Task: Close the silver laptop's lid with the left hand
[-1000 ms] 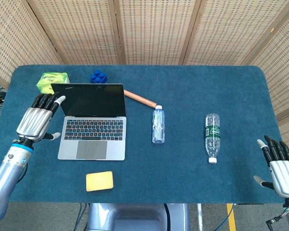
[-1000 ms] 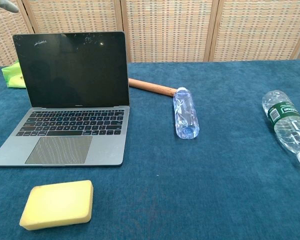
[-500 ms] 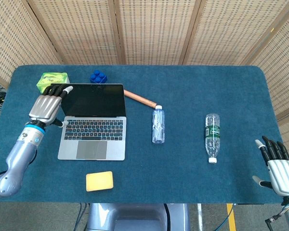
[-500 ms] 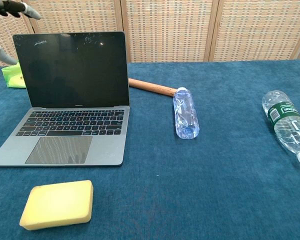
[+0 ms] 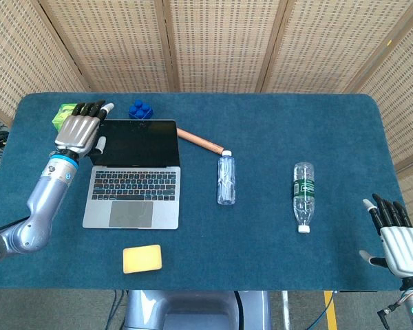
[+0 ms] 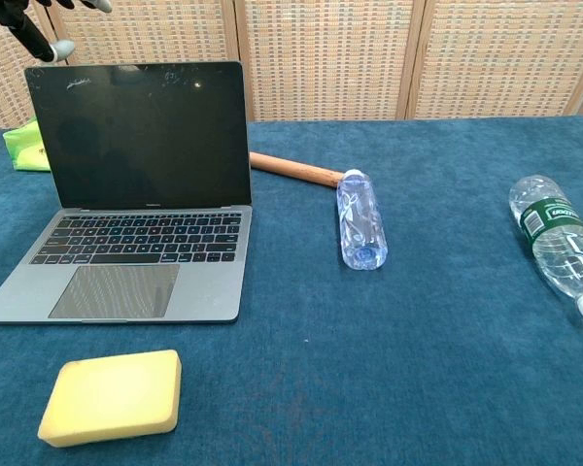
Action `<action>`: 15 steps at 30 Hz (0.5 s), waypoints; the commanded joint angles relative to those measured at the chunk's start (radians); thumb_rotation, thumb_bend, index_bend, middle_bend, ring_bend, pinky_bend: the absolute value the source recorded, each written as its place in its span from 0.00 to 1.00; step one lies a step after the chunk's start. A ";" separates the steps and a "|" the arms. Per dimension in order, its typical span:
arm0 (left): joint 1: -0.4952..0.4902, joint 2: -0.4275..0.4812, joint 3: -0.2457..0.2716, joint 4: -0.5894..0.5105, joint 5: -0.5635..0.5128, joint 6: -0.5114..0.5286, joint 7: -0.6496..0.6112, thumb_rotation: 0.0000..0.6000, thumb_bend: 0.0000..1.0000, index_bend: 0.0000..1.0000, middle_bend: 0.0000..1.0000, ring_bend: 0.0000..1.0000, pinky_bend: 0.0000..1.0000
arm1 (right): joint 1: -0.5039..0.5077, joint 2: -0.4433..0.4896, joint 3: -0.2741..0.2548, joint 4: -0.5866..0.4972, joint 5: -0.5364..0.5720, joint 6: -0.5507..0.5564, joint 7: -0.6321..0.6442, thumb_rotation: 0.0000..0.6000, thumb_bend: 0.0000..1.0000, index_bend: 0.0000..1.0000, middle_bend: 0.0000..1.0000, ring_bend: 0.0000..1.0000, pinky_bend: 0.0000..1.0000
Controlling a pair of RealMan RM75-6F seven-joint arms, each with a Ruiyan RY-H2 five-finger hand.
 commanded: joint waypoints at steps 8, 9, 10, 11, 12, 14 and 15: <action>-0.040 -0.040 0.032 0.047 -0.040 -0.032 -0.011 1.00 0.68 0.00 0.00 0.00 0.00 | 0.003 -0.004 -0.001 0.008 -0.003 -0.002 0.018 1.00 0.00 0.00 0.00 0.00 0.00; -0.043 -0.044 0.034 0.051 -0.045 -0.036 -0.015 1.00 0.68 0.00 0.00 0.00 0.00 | 0.003 -0.005 -0.001 0.009 -0.004 -0.002 0.019 1.00 0.00 0.00 0.00 0.00 0.00; -0.046 -0.047 0.036 0.056 -0.050 -0.039 -0.017 1.00 0.69 0.00 0.00 0.00 0.00 | 0.003 -0.006 -0.001 0.010 -0.004 -0.003 0.019 1.00 0.00 0.00 0.00 0.00 0.00; -0.050 -0.051 0.039 0.063 -0.054 -0.041 -0.017 1.00 0.70 0.00 0.00 0.00 0.00 | 0.004 -0.006 -0.002 0.011 -0.003 -0.005 0.020 1.00 0.00 0.00 0.00 0.00 0.00; -0.054 -0.057 0.042 0.073 -0.059 -0.040 -0.017 1.00 0.70 0.00 0.00 0.00 0.00 | 0.005 -0.007 -0.002 0.012 -0.003 -0.007 0.020 1.00 0.00 0.00 0.00 0.00 0.00; -0.061 -0.071 0.045 0.092 -0.072 -0.040 -0.020 1.00 0.71 0.00 0.00 0.00 0.00 | 0.007 -0.008 -0.003 0.013 -0.002 -0.012 0.020 1.00 0.00 0.00 0.00 0.00 0.00; -0.065 -0.077 0.047 0.100 -0.078 -0.041 -0.020 1.00 0.71 0.00 0.00 0.00 0.00 | 0.008 -0.008 -0.004 0.013 -0.003 -0.014 0.020 1.00 0.00 0.00 0.00 0.00 0.00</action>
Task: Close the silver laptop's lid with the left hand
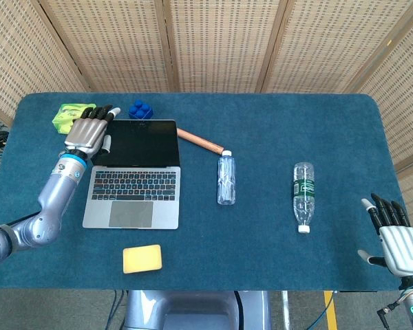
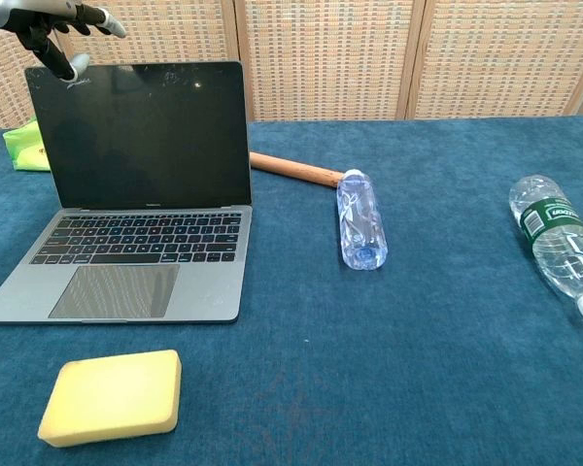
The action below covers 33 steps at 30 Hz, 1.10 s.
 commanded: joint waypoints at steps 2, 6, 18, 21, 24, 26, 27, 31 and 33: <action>-0.019 -0.027 0.015 0.036 -0.020 0.001 0.003 1.00 0.73 0.00 0.00 0.00 0.00 | 0.002 -0.001 -0.001 0.001 0.000 -0.004 0.001 1.00 0.00 0.00 0.00 0.00 0.00; -0.029 -0.042 0.024 0.056 -0.026 0.005 0.006 1.00 0.73 0.00 0.00 0.00 0.00 | 0.004 -0.002 -0.002 0.002 0.000 -0.006 0.004 1.00 0.00 0.00 0.00 0.00 0.00; -0.062 -0.070 0.054 0.106 -0.069 -0.013 0.012 1.00 0.75 0.00 0.00 0.00 0.00 | 0.013 -0.010 -0.005 0.005 0.011 -0.027 -0.009 1.00 0.00 0.00 0.00 0.00 0.00; -0.062 -0.070 0.060 0.106 -0.069 -0.008 0.010 1.00 0.76 0.00 0.00 0.00 0.00 | 0.012 -0.010 -0.005 0.004 0.010 -0.024 -0.010 1.00 0.00 0.00 0.00 0.00 0.00; -0.062 -0.069 0.069 0.105 -0.068 0.000 0.011 1.00 0.77 0.00 0.00 0.00 0.00 | 0.010 -0.010 -0.003 0.004 0.007 -0.015 -0.006 1.00 0.00 0.00 0.00 0.00 0.00; -0.061 -0.068 0.071 0.104 -0.064 0.008 0.007 1.00 0.78 0.00 0.00 0.00 0.00 | 0.010 -0.010 -0.003 0.006 0.007 -0.014 -0.006 1.00 0.00 0.00 0.00 0.00 0.00; -0.059 -0.068 0.071 0.103 -0.062 0.011 0.003 1.00 0.78 0.00 0.00 0.00 0.00 | 0.010 -0.011 -0.003 0.007 0.007 -0.014 -0.007 1.00 0.00 0.00 0.00 0.00 0.00; -0.058 -0.067 0.074 0.099 -0.051 0.020 -0.003 1.00 0.78 0.00 0.00 0.00 0.00 | 0.010 -0.012 -0.004 0.007 0.007 -0.013 -0.008 1.00 0.00 0.00 0.00 0.00 0.00; -0.057 -0.069 0.076 0.101 -0.049 0.022 -0.005 1.00 0.78 0.00 0.00 0.00 0.00 | 0.010 -0.011 -0.004 0.007 0.007 -0.013 -0.009 1.00 0.00 0.00 0.00 0.00 0.00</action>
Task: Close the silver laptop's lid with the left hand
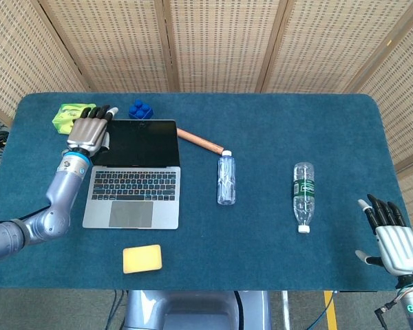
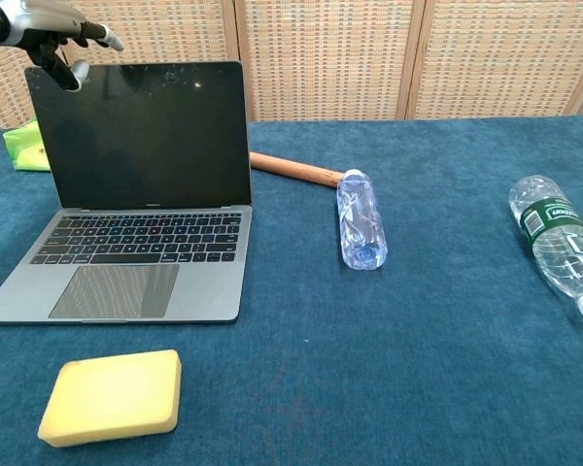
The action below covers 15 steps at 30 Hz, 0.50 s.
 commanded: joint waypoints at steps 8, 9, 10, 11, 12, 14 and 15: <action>0.002 -0.010 0.007 0.008 0.012 0.011 -0.004 1.00 0.80 0.00 0.00 0.00 0.00 | 0.000 0.003 0.000 -0.003 0.002 0.000 0.001 1.00 0.00 0.00 0.00 0.00 0.00; 0.002 -0.010 0.007 0.008 0.013 0.013 -0.006 1.00 0.80 0.00 0.00 0.00 0.00 | 0.000 0.003 0.000 -0.003 0.002 -0.001 0.001 1.00 0.00 0.00 0.00 0.00 0.00; 0.003 -0.011 0.007 0.009 0.014 0.014 -0.006 1.00 0.81 0.00 0.00 0.00 0.00 | 0.000 0.003 0.000 -0.003 0.002 0.000 0.001 1.00 0.00 0.00 0.00 0.00 0.00; 0.004 -0.012 0.006 0.010 0.018 0.019 -0.009 1.00 0.81 0.00 0.00 0.00 0.00 | 0.000 0.004 0.000 -0.004 0.001 0.001 0.001 1.00 0.00 0.00 0.00 0.00 0.00; 0.006 -0.015 0.003 0.012 0.028 0.025 -0.014 1.00 0.81 0.01 0.00 0.00 0.00 | 0.000 0.004 0.000 -0.005 0.001 0.001 0.002 1.00 0.00 0.00 0.00 0.00 0.00; 0.012 -0.020 0.000 0.015 0.047 0.032 -0.026 1.00 0.81 0.01 0.00 0.00 0.00 | 0.000 0.004 0.000 -0.004 0.001 0.003 0.003 1.00 0.00 0.00 0.00 0.00 0.00; 0.014 -0.021 -0.001 0.015 0.053 0.032 -0.032 1.00 0.81 0.01 0.00 0.00 0.00 | 0.000 0.003 0.000 -0.004 0.001 0.003 0.004 1.00 0.00 0.00 0.00 0.00 0.00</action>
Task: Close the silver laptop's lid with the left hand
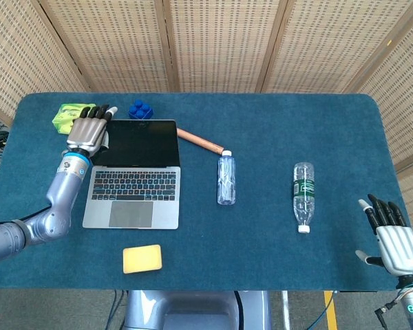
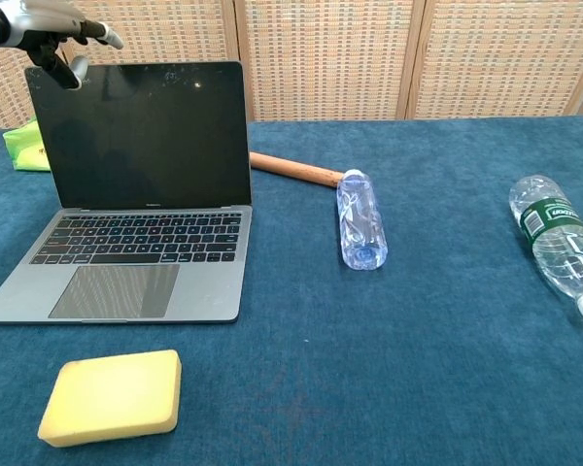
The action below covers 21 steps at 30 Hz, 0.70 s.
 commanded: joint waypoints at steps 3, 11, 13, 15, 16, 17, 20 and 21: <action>0.010 -0.006 -0.007 0.002 0.023 0.003 -0.023 1.00 0.81 0.01 0.00 0.00 0.00 | -0.001 0.000 -0.001 0.001 -0.001 0.001 0.000 1.00 0.00 0.00 0.00 0.00 0.00; 0.000 -0.007 0.002 -0.004 -0.007 -0.009 0.000 1.00 0.81 0.08 0.01 0.02 0.00 | -0.001 0.001 0.000 0.001 -0.001 0.004 0.006 1.00 0.00 0.00 0.00 0.00 0.00; -0.002 -0.008 0.004 -0.005 -0.014 -0.009 0.005 1.00 0.81 0.09 0.02 0.03 0.00 | -0.001 0.001 0.000 0.001 -0.002 0.004 0.007 1.00 0.00 0.00 0.00 0.00 0.00; -0.004 -0.008 0.005 -0.006 -0.021 -0.010 0.008 1.00 0.82 0.10 0.04 0.04 0.00 | -0.001 0.002 -0.001 0.001 -0.003 0.005 0.008 1.00 0.00 0.00 0.00 0.00 0.00; -0.005 -0.007 0.006 -0.007 -0.024 -0.011 0.010 1.00 0.82 0.11 0.06 0.05 0.00 | -0.001 0.002 -0.001 0.001 -0.003 0.004 0.008 1.00 0.00 0.00 0.00 0.00 0.00; -0.006 -0.007 0.007 -0.007 -0.026 -0.012 0.013 1.00 0.82 0.12 0.07 0.05 0.01 | -0.001 0.002 -0.001 0.001 -0.003 0.004 0.008 1.00 0.00 0.00 0.00 0.00 0.00; -0.007 -0.006 0.008 -0.009 -0.030 -0.009 0.016 1.00 0.83 0.13 0.08 0.06 0.01 | -0.001 0.001 -0.001 0.001 -0.004 0.005 0.008 1.00 0.00 0.00 0.00 0.00 0.00; -0.008 -0.005 0.008 -0.011 -0.030 -0.008 0.016 1.00 0.83 0.14 0.09 0.07 0.02 | -0.001 0.001 -0.001 0.002 -0.004 0.005 0.008 1.00 0.00 0.00 0.00 0.00 0.00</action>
